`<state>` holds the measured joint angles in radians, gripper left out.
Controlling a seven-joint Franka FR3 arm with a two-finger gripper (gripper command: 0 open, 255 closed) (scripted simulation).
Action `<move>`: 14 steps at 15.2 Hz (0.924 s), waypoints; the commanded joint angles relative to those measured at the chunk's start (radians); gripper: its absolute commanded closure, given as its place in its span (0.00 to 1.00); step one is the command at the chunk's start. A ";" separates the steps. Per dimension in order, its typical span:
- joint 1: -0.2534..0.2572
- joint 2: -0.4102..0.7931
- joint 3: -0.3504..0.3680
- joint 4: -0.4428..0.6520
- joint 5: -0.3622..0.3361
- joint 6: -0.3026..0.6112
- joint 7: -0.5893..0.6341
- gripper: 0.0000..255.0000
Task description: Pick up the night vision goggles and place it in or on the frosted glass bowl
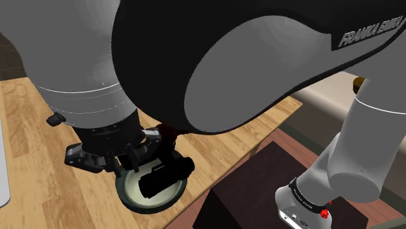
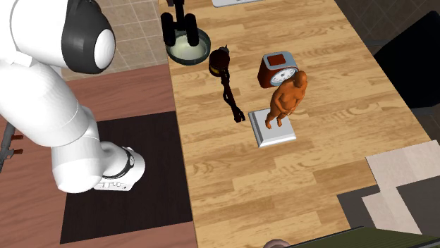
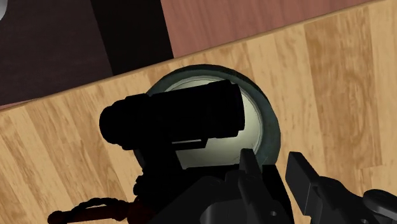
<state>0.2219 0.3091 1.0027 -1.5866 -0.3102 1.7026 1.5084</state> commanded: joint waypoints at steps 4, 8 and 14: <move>-0.008 0.005 -0.004 -0.063 -0.008 0.065 0.008 1.00; -0.010 0.014 -0.010 -0.108 -0.019 0.114 0.018 1.00; -0.010 0.019 -0.013 -0.124 -0.024 0.132 0.022 1.00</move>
<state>0.2118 0.3277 0.9900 -1.7107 -0.3335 1.8345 1.5304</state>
